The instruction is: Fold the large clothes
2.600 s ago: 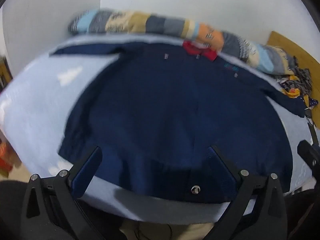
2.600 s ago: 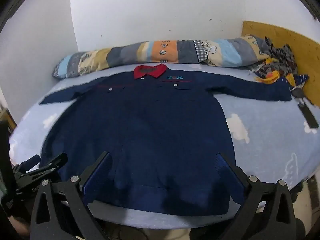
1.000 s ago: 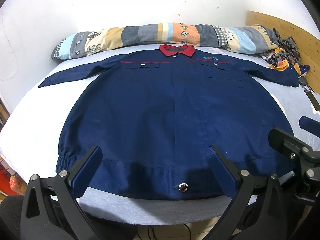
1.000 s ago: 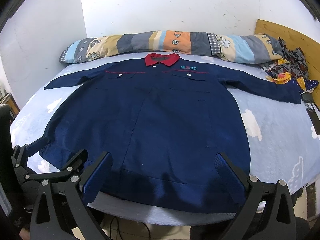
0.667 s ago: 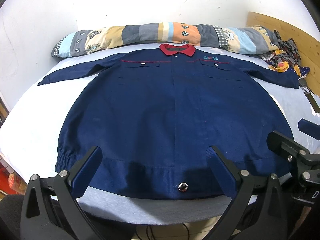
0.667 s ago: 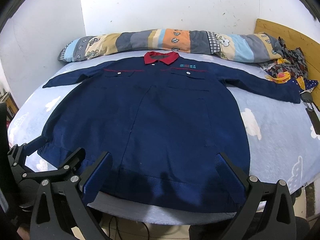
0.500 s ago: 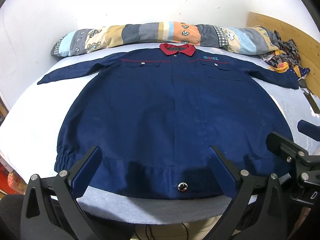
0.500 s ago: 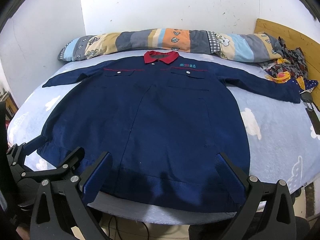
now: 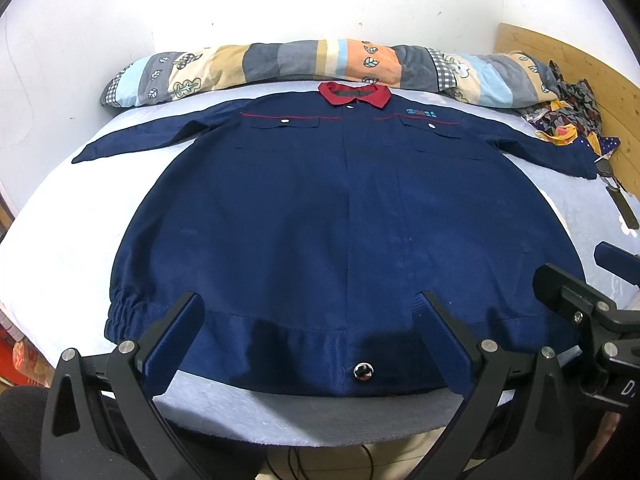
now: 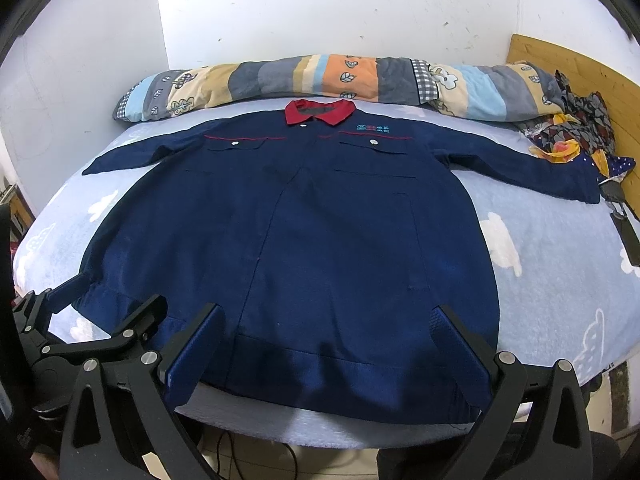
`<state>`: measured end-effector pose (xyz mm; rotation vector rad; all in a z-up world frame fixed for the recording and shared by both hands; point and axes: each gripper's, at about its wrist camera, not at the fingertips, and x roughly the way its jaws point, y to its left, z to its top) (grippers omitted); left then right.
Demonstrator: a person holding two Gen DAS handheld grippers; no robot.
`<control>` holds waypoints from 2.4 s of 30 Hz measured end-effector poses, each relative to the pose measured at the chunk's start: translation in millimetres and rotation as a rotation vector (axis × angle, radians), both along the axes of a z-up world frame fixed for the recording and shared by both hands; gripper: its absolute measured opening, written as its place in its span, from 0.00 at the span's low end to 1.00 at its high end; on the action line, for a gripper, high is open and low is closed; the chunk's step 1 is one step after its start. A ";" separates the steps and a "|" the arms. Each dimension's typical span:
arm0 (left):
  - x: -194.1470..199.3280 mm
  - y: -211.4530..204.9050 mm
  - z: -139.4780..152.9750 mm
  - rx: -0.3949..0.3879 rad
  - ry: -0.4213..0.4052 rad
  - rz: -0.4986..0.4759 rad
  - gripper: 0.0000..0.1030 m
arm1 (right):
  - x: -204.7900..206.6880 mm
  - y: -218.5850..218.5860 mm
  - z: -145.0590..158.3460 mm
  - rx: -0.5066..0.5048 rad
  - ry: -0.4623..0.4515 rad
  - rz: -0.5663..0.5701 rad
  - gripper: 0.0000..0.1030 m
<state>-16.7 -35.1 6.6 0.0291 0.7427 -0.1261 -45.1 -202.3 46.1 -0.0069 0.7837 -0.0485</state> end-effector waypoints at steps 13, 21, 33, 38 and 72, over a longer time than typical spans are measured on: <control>1.8 -0.5 -4.1 -0.007 0.024 0.004 1.00 | 0.3 -3.4 2.2 0.017 0.012 -0.006 1.00; 41.6 -5.4 12.4 -0.041 0.023 -0.006 1.00 | 12.9 -70.5 28.1 0.233 0.012 -0.100 0.99; 139.7 -43.6 25.1 0.021 -0.012 -0.047 1.00 | 38.4 -325.8 70.3 0.566 -0.069 -0.499 1.00; 151.5 -48.7 37.0 0.006 -0.039 -0.064 1.00 | 61.6 -417.4 75.2 0.623 -0.084 -0.635 1.00; 174.2 -66.3 13.0 0.025 0.090 -0.117 1.00 | 183.8 -621.0 -57.5 0.763 -0.110 -0.878 0.43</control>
